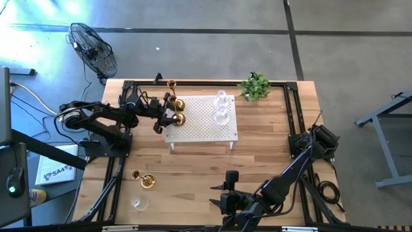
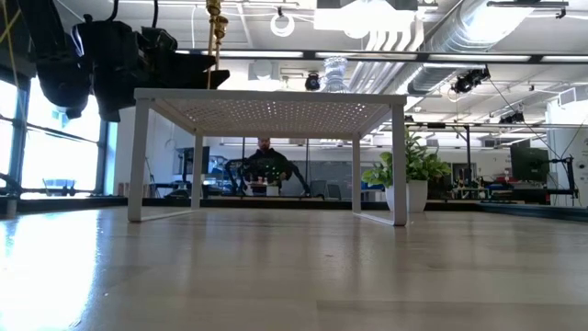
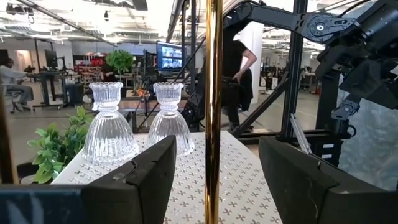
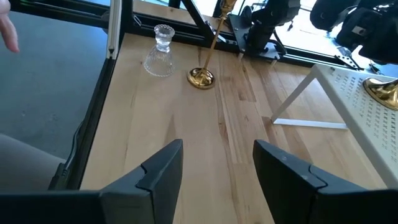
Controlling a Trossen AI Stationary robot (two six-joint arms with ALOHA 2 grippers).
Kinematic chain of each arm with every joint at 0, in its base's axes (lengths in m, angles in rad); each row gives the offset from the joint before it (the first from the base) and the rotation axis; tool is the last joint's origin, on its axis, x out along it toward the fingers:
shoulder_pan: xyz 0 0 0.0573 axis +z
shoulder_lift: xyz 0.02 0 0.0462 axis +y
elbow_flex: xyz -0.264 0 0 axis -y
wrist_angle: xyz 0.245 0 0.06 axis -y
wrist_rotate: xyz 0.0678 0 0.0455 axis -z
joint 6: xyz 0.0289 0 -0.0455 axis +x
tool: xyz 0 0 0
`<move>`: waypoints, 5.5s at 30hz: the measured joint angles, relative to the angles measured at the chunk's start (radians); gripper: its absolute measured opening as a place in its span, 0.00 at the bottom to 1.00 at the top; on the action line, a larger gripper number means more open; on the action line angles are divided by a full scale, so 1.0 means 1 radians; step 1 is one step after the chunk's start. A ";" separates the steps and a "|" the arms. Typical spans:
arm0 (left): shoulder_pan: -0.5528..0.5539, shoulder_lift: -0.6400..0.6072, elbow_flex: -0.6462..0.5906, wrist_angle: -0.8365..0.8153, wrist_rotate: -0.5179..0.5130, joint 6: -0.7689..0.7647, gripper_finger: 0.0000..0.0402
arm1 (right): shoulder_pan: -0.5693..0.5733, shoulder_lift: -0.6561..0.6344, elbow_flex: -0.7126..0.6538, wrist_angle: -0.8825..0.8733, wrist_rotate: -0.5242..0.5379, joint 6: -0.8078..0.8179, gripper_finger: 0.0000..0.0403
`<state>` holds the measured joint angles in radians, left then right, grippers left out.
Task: Pick & Place candle stick holders
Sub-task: Put the transparent glass candle holder on the shelf aligned with the other transparent glass candle holders
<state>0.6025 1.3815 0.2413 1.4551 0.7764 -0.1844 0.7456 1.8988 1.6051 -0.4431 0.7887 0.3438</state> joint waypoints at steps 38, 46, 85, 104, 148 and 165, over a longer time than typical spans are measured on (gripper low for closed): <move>0.001 -0.672 -0.002 -0.845 -0.354 0.253 0.56 | 0.000 0.000 0.000 0.000 -0.003 0.067 0.47; 0.000 -0.885 -0.002 -0.981 -0.302 0.229 0.56 | 0.000 0.000 0.000 0.000 -0.004 0.067 0.47; 0.019 -1.145 0.900 -2.878 0.037 0.154 0.56 | -0.033 0.000 0.000 -0.045 -0.063 -0.070 0.47; 0.368 -1.141 1.160 -2.749 0.384 0.120 0.56 | -0.139 0.000 0.000 0.000 -0.246 -0.199 0.47; -0.479 -0.415 1.361 -2.976 -0.179 0.074 0.56 | -0.089 0.000 0.000 0.184 -0.240 0.006 0.47; -0.778 -0.297 1.287 -3.027 -0.412 -0.551 0.56 | -0.073 0.000 0.000 0.171 -0.243 -0.144 0.47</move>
<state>-0.1755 1.0849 1.5283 -1.5715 0.3645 -0.7355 0.6730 1.8988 1.6047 -0.2726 0.5461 0.2002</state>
